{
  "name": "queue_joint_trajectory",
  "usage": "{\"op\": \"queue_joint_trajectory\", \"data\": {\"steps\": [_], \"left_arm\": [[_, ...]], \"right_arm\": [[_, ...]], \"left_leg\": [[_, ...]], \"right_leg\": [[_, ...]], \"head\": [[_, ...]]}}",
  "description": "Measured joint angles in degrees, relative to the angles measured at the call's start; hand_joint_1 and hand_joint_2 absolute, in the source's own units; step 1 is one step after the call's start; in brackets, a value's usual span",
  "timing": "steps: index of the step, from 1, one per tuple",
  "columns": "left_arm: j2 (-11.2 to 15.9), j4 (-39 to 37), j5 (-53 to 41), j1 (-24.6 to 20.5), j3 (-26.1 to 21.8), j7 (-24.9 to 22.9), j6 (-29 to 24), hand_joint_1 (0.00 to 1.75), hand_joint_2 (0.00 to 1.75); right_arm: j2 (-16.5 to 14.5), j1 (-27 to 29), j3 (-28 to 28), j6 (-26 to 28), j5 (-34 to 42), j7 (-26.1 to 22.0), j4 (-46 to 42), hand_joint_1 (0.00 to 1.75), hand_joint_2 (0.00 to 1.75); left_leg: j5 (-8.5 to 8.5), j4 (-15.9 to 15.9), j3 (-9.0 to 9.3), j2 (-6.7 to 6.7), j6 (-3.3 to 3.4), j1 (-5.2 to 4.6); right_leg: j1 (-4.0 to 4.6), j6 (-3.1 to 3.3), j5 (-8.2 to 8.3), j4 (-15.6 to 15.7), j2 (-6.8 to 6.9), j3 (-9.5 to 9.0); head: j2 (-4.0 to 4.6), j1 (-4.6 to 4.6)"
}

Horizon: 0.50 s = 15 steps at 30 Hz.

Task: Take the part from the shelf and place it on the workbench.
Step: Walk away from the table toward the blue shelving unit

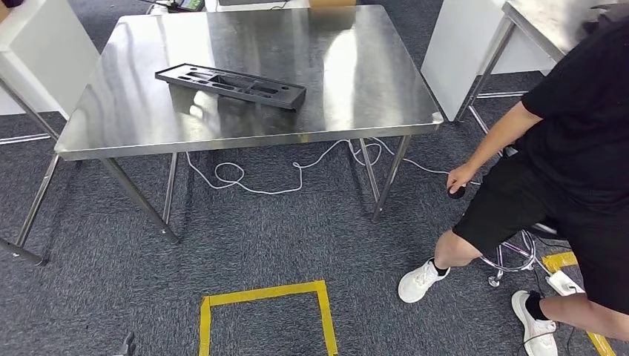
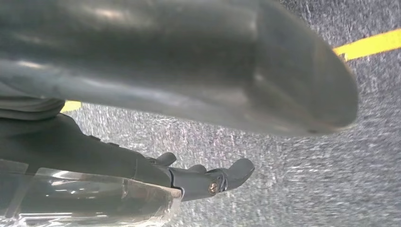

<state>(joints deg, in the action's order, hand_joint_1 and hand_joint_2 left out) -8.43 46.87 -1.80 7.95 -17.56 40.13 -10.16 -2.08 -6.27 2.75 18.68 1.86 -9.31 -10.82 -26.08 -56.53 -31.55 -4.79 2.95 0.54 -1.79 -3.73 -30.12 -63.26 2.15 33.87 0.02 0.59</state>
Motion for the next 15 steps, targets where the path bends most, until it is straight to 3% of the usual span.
{"op": "queue_joint_trajectory", "data": {"steps": [1,3,5,6,8,9,11,12,13,15], "left_arm": [[0.01,-0.01,0.01,0.02,0.01,0.0,0.0,0.0,0.0],[0.02,-0.01,-0.01,-0.05,0.01,0.02,0.0,0.0,0.0],[0.0,0.0,-0.01,-0.31,0.02,0.02,0.0,0.0,0.0],[-0.01,0.0,-0.01,-0.46,0.03,0.02,0.0,0.0,0.0],[-0.03,0.0,-0.03,-0.55,0.07,0.02,0.01,0.0,0.0],[-0.02,-0.01,-0.06,-0.45,0.08,0.02,0.01,0.0,0.0],[0.02,-0.1,-0.08,-0.16,0.07,0.02,-0.01,0.0,0.0],[0.03,-0.17,-0.08,-0.09,0.07,0.02,-0.04,0.0,0.0],[0.04,-0.24,-0.08,-0.08,0.07,0.02,-0.09,0.0,0.0],[0.05,-0.3,-0.06,-0.12,0.08,0.02,-0.29,0.0,0.0]], "right_arm": [[-0.02,-0.11,0.0,0.0,0.0,0.0,0.0,0.0,0.0],[-0.12,-0.27,0.0,-0.01,0.0,0.0,0.0,0.0,0.0],[-0.09,-0.19,-0.01,-0.01,0.01,0.01,0.01,0.0,0.0],[-0.06,-0.12,-0.02,0.0,0.01,0.01,0.02,0.0,0.0],[-0.02,-0.13,-0.02,0.05,0.01,0.02,0.02,0.0,0.0],[-0.07,-0.17,-0.02,0.09,-0.02,0.04,0.02,0.0,0.0],[-0.17,-0.17,-0.01,0.39,-0.35,0.47,0.03,0.0,0.0],[-0.2,-0.02,0.0,0.62,-0.73,0.91,0.03,0.0,0.0],[-0.18,0.17,0.03,0.84,-1.25,1.48,0.04,0.0,0.0],[-0.14,0.46,0.22,1.07,-2.46,2.67,0.07,0.0,0.0]], "left_leg": [[-0.2,-0.2,0.09,-0.67,-0.42,-0.13],[-0.54,-0.54,0.42,-1.95,-1.26,-0.42],[-0.74,-0.67,0.74,-3.08,-1.92,-0.21],[-1.26,-1.13,0.67,-2.51,-2.27,0.07],[-4.28,-4.76,-0.72,0.65,-2.85,0.56],[-6.47,-8.09,-2.05,2.65,-3.02,0.69],[-9.64,-14.84,-4.87,4.4,-3.12,0.74],[-9.74,-16.34,-5.51,4.65,-3.13,0.76],[-8.72,-15.74,-5.19,4.73,-3.11,0.83],[-5.01,-9.47,-2.14,4.92,-3.16,1.18]], "right_leg": [[-0.05,-0.27,1.15,3.29,1.6,-1.82],[0.14,0.3,2.21,6.04,3.08,-3.07],[0.14,1.32,2.62,5.95,1.61,-2.77],[-0.07,1.75,2.82,6.0,0.94,-2.79],[-0.5,2.81,3.38,6.12,-0.35,-2.72],[-0.41,3.2,3.6,6.09,-0.92,-2.53],[-0.12,3.64,3.88,6.04,-1.98,-2.15],[-0.02,3.68,3.93,6.0,-2.44,-2.07],[0.01,3.66,3.93,5.93,-2.81,-2.06],[0.01,3.58,3.93,5.67,-3.31,-2.06]], "head": [[0.0,0.11],[0.0,-0.12],[0.0,-0.53],[0.0,-0.56],[0.0,-0.64],[0.0,-0.67],[0.0,-0.71],[0.0,-0.71],[0.0,-0.71],[0.0,-0.72]]}}
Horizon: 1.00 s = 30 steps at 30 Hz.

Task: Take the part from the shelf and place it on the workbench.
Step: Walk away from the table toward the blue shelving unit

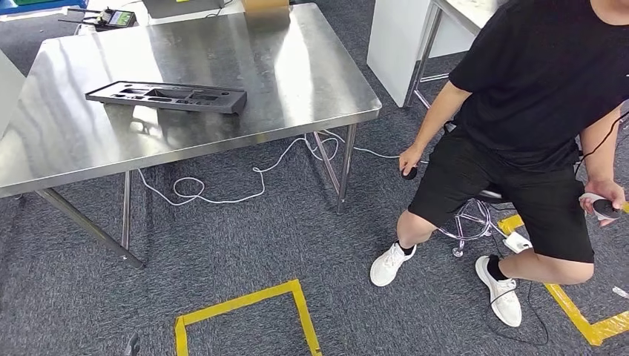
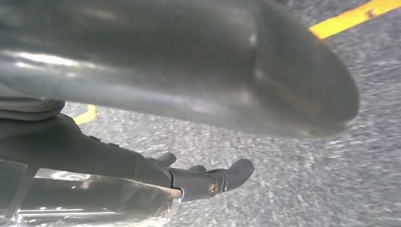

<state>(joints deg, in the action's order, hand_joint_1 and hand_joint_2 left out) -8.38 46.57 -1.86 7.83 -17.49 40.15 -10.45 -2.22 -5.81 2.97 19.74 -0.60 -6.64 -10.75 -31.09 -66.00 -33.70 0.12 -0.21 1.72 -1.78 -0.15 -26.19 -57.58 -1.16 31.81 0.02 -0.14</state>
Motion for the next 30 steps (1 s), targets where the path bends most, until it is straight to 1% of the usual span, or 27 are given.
{"op": "queue_joint_trajectory", "data": {"steps": [1,2,3,4,6,7,9,11,14,16,18,30], "left_arm": [[0.01,-0.01,0.02,-0.03,0.01,-0.01,-0.11,0.0,0.0],[0.01,-0.02,0.05,-0.04,0.01,-0.01,-0.2,0.0,0.0],[-0.02,-0.04,0.1,-0.01,0.02,-0.02,-0.25,0.0,0.0],[-0.04,-0.05,0.14,0.05,0.02,-0.02,-0.26,0.0,0.0],[-0.1,-0.06,0.29,0.23,0.01,-0.01,-0.27,0.0,0.0],[-0.1,-0.06,0.36,0.27,-0.02,0.0,-0.29,0.0,0.0],[-0.08,-0.06,0.42,0.3,-0.06,0.0,-0.37,0.0,0.0],[-0.09,-0.06,0.38,0.28,-0.06,0.0,-0.4,0.0,0.0],[-0.1,-0.07,0.3,0.22,-0.01,0.0,-0.39,0.0,0.0],[-0.1,-0.08,0.31,0.18,-0.01,0.0,-0.39,0.0,0.0],[-0.1,-0.08,0.31,0.17,-0.01,0.0,-0.39,0.0,0.0],[-0.1,-0.16,0.28,-0.02,0.01,0.0,-0.38,0.0,0.0]], "right_arm": [[0.01,0.02,0.15,0.04,-0.61,0.59,0.01,0.0,0.0],[0.01,0.0,0.32,0.07,-1.13,1.13,0.02,0.0,0.0],[0.03,0.0,0.52,0.09,-1.6,1.61,0.02,0.0,0.0],[0.06,0.04,0.74,0.11,-2.02,2.04,0.02,0.0,0.0],[0.14,0.25,1.29,0.1,-2.77,2.88,0.03,0.0,0.0],[0.15,0.34,1.57,0.08,-3.14,3.34,0.03,0.0,0.0],[0.13,0.48,2.16,-0.03,-3.79,4.14,0.04,0.0,0.0],[0.06,0.67,2.78,-0.13,-4.22,4.57,0.04,0.0,0.0],[0.01,0.9,3.2,-0.16,-4.42,4.76,0.05,0.0,0.0],[0.01,0.99,3.31,-0.16,-4.43,4.8,0.06,0.0,0.0],[0.01,1.02,3.49,-0.16,-4.43,4.81,0.06,0.0,0.0],[0.01,1.18,3.8,-0.17,-4.43,4.81,0.09,0.0,0.0]], "left_leg": [[1.33,3.4,1.6,0.29,-0.04,0.09],[2.08,5.74,2.59,0.55,0.02,0.12],[2.29,6.99,3.0,0.78,0.11,0.11],[2.26,7.2,2.91,0.84,0.26,-0.1],[2.43,7.29,2.77,0.76,0.65,-0.52],[2.48,7.27,2.72,0.75,0.93,-0.85],[2.59,7.25,2.59,0.74,1.44,-1.31],[2.74,7.24,2.48,0.74,1.72,-1.45],[2.94,7.2,2.21,0.75,2.01,-1.52],[3.02,7.18,2.07,0.74,2.13,-1.58],[3.04,7.17,2.04,0.75,2.18,-1.63],[3.06,7.17,2.06,0.74,2.18,-1.52]], "right_leg": [[0.2,-0.2,-0.02,-0.21,-0.21,0.12],[0.4,-0.48,0.02,-0.35,-0.38,0.3],[0.79,-0.64,-0.08,-0.48,-0.49,0.68],[1.12,-0.74,-0.15,-0.55,-0.56,1.02],[1.27,-0.7,-0.2,-0.51,-0.58,1.43],[1.11,-0.89,-0.06,-0.45,-0.59,1.42],[0.83,-1.46,0.22,-0.27,-0.6,1.42],[0.68,-1.9,0.46,-0.01,-0.6,1.41],[0.6,-2.34,0.77,0.21,-0.61,1.2],[0.52,-2.55,0.91,0.25,-0.62,1.11],[0.48,-2.6,0.94,0.26,-0.62,1.14],[0.55,-2.61,0.94,0.26,-0.62,1.21]], "head": [[0.0,-0.03],[0.0,0.01],[0.0,0.04],[0.0,0.1],[0.0,0.19],[0.0,0.2],[0.0,0.16],[0.0,0.19],[0.0,0.21],[0.0,0.2],[0.0,0.2],[0.0,0.18]]}}
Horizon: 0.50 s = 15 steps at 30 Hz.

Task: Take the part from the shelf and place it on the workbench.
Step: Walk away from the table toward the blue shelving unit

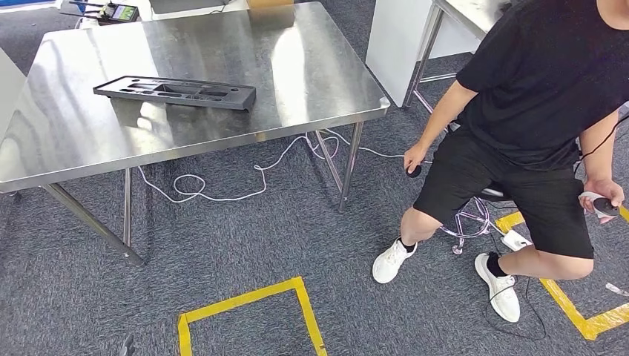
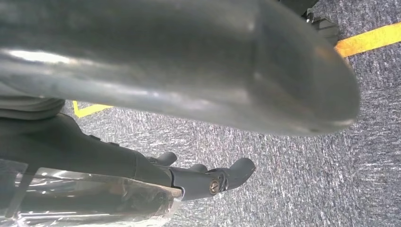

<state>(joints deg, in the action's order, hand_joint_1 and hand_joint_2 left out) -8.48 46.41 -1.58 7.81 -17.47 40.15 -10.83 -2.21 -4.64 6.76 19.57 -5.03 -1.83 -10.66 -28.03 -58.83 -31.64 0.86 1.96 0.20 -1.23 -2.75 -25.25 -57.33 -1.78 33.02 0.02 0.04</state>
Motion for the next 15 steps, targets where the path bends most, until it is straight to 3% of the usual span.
{"op": "queue_joint_trajectory", "data": {"steps": [3,6,8,10,12,13,15], "left_arm": [[0.02,-0.09,-0.04,-0.1,0.01,0.0,0.05,0.0,0.0],[0.07,-0.16,0.06,-0.31,0.0,0.0,0.07,0.0,0.0],[0.04,-0.26,0.14,-0.42,-0.01,-0.01,0.03,0.0,0.0],[0.03,-0.42,0.2,-0.41,-0.03,-0.02,-0.02,0.0,0.0],[0.03,-0.6,0.24,-0.39,-0.08,-0.02,-0.05,0.0,0.0],[0.03,-0.69,0.25,-0.4,-0.09,-0.02,-0.05,0.0,0.0],[0.01,-0.86,0.25,-0.43,-0.09,-0.02,-0.04,0.0,0.0]], "right_arm": [[-0.07,0.33,0.22,0.01,-0.03,-0.08,0.02,0.0,0.0],[-0.19,0.69,0.36,0.01,-0.26,-0.18,0.1,0.0,0.0],[-0.21,0.73,0.43,-0.03,-0.54,-0.14,0.17,0.0,0.0],[-0.27,0.73,0.49,-0.07,-0.75,-0.08,0.17,0.0,0.0],[-0.28,0.8,0.55,-0.08,-0.83,-0.05,0.17,0.0,0.0],[-0.25,0.83,0.57,-0.08,-0.84,-0.04,0.17,0.0,0.0],[-0.17,0.76,0.61,-0.08,-0.85,0.0,0.17,0.0,0.0]], "left_leg": [[0.01,-0.08,-0.04,0.01,0.13,-0.09],[0.99,0.45,-0.09,-0.25,1.2,0.03],[1.87,1.12,-0.34,-0.71,1.81,0.4],[2.29,1.15,-0.98,-1.21,1.95,0.36],[2.76,1.11,-1.7,-1.61,1.68,0.33],[3.03,1.09,-2.04,-1.71,1.44,0.37],[3.57,0.94,-2.62,-1.83,0.73,0.51]], "right_leg": [[-0.13,-0.24,0.17,0.11,-0.02,-0.03],[-0.49,-1.14,0.24,-0.05,0.13,0.23],[-0.42,-0.61,-2.45,-3.55,0.69,1.79],[-0.44,0.09,-6.55,-10.85,1.0,4.59],[-0.49,-0.14,-8.48,-15.38,1.04,5.57],[-0.54,-0.56,-8.17,-14.52,1.09,4.46],[-0.86,-1.46,-6.33,-7.06,1.39,-0.54]], "head": [[0.0,-0.02],[0.0,-0.04],[0.0,0.26],[0.0,0.53],[0.0,0.56],[0.0,0.62],[0.0,0.66]]}}
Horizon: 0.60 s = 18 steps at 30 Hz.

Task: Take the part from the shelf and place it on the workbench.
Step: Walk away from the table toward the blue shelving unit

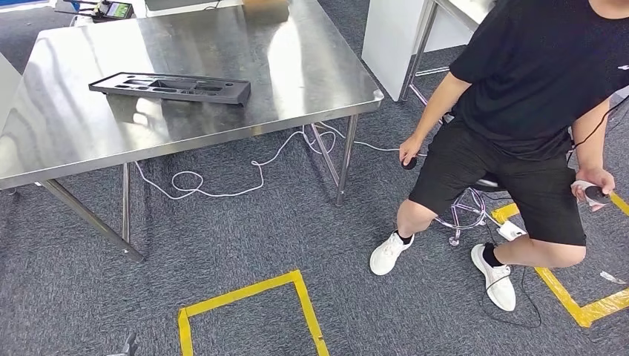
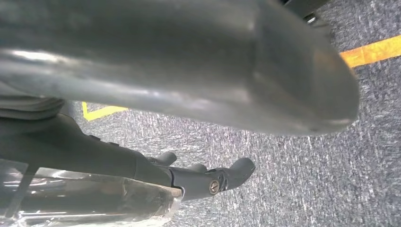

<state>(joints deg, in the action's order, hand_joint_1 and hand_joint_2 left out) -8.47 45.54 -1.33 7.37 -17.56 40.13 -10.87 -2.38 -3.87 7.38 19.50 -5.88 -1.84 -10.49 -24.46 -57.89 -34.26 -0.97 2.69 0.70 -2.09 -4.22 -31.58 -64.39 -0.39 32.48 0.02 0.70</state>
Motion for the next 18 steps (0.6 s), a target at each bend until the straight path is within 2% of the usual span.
{"op": "queue_joint_trajectory", "data": {"steps": [1,2,4,6,7,8,9,10,11,12,13,14,16,17,18], "left_arm": [[0.0,-0.04,0.0,-0.02,0.0,0.01,0.0,0.0,0.0],[0.0,-0.06,0.0,-0.08,0.0,0.01,-0.01,0.0,0.0],[0.01,-0.06,0.0,-0.15,0.0,0.02,-0.02,0.0,0.0],[0.01,-0.09,-0.01,-0.08,0.01,0.01,-0.04,0.0,0.0],[0.01,-0.1,-0.02,-0.02,0.03,0.01,-0.05,0.0,0.0],[0.0,-0.12,-0.02,0.03,0.04,0.01,-0.06,0.0,0.0],[0.01,-0.13,-0.03,0.03,0.06,0.01,-0.07,0.0,0.0],[0.01,-0.13,-0.02,0.0,0.07,0.01,-0.08,0.0,0.0],[0.02,-0.13,-0.02,-0.02,0.06,0.01,-0.09,0.0,0.0],[0.03,-0.14,-0.02,-0.02,0.05,0.0,-0.1,0.0,0.0],[0.03,-0.15,-0.02,-0.02,0.05,0.0,-0.1,0.0,0.0],[0.03,-0.16,-0.02,-0.06,0.06,0.0,-0.1,0.0,0.0],[0.04,-0.17,-0.02,-0.32,0.07,0.0,-0.1,0.0,0.0],[0.05,-0.17,-0.02,-0.49,0.08,0.01,-0.11,0.0,0.0],[0.05,-0.17,-0.03,-0.57,0.09,0.02,-0.11,0.0,0.0]], "right_arm": [[-0.04,-0.08,0.03,-0.01,-0.01,0.0,0.0,0.0,0.0],[-0.1,-0.16,0.07,-0.02,-0.03,0.0,0.0,0.0,0.0],[-0.22,-0.22,0.11,-0.03,-0.06,0.0,0.0,0.0,0.0],[-0.25,-0.18,0.12,-0.03,-0.07,0.0,0.03,0.0,0.0],[-0.27,-0.19,0.12,-0.03,-0.07,0.01,0.04,0.0,0.0],[-0.3,-0.2,0.12,-0.03,-0.07,0.01,0.05,0.0,0.0],[-0.33,-0.24,0.12,-0.02,-0.07,0.02,0.04,0.0,0.0],[-0.34,-0.23,0.12,-0.03,-0.07,0.02,0.05,0.0,0.0],[-0.34,-0.21,0.12,-0.03,-0.07,0.02,0.05,0.0,0.0],[-0.33,-0.19,0.12,-0.03,-0.07,0.02,0.06,0.0,0.0],[-0.33,-0.18,0.12,-0.03,-0.07,0.02,0.07,0.0,0.0],[-0.32,-0.17,0.12,-0.02,-0.07,0.02,0.07,0.0,0.0],[-0.35,-0.22,0.12,-0.02,-0.07,0.02,0.05,0.0,0.0],[-0.36,-0.27,0.12,-0.02,-0.08,0.02,0.05,0.0,0.0],[-0.36,-0.33,0.12,-0.03,-0.09,0.02,0.04,0.0,0.0]], "left_leg": [[0.22,-0.13,-0.23,-0.04,-0.42,-0.03],[0.45,-0.23,-0.4,-0.06,-0.86,-0.09],[0.93,-0.25,-0.55,-0.03,-1.61,-0.13],[1.01,-0.45,-0.94,0.13,-2.31,0.29],[-0.12,-1.42,-1.48,0.25,-2.6,0.48],[-2.23,-3.53,-2.37,0.38,-2.84,0.63],[-5.1,-6.75,-3.48,0.5,-3.0,0.67],[-7.95,-10.53,-4.56,0.56,-3.11,0.67],[-10.03,-13.87,-5.25,0.6,-3.18,0.66],[-11.04,-15.7,-5.11,0.6,-3.15,0.67],[-11.0,-15.4,-3.9,0.61,-3.03,0.66],[-10.12,-12.9,-1.53,0.62,-2.8,0.65],[-8.16,-4.5,4.73,0.96,-2.17,0.5],[-7.54,-1.23,6.87,1.16,-1.83,0.3],[-7.28,0.63,7.98,1.33,-1.48,0.0]], "right_leg": [[0.05,-0.07,0.83,3.68,0.05,-2.1],[0.1,0.23,1.38,6.26,0.06,-3.47],[0.56,1.38,1.95,7.13,-0.14,-3.57],[0.55,2.62,2.64,7.01,-0.1,-3.01],[0.53,3.31,3.11,7.01,-0.05,-2.67],[0.5,3.98,3.67,7.05,0.01,-2.21],[0.61,4.46,4.23,7.01,0.07,-1.7],[0.79,4.79,4.78,6.97,0.09,-1.12],[0.99,4.9,5.32,6.93,0.11,-0.45],[1.16,4.92,5.85,6.9,0.12,0.24],[1.3,4.88,6.36,6.88,0.12,0.87],[1.41,4.77,6.86,6.88,0.09,1.45],[1.62,4.4,7.83,6.85,0.03,2.29],[1.71,4.07,8.27,6.86,0.03,2.55],[1.73,3.69,8.71,6.88,0.05,2.72]], "head": [[0.0,0.02],[0.0,-0.09],[0.0,-0.3],[0.0,-0.4],[0.0,-0.42],[0.0,-0.46],[0.0,-0.51],[0.0,-0.51],[0.0,-0.54],[0.0,-0.51],[0.0,-0.51],[0.0,-0.52],[0.0,-0.52],[0.0,-0.44],[0.0,-0.39]]}}
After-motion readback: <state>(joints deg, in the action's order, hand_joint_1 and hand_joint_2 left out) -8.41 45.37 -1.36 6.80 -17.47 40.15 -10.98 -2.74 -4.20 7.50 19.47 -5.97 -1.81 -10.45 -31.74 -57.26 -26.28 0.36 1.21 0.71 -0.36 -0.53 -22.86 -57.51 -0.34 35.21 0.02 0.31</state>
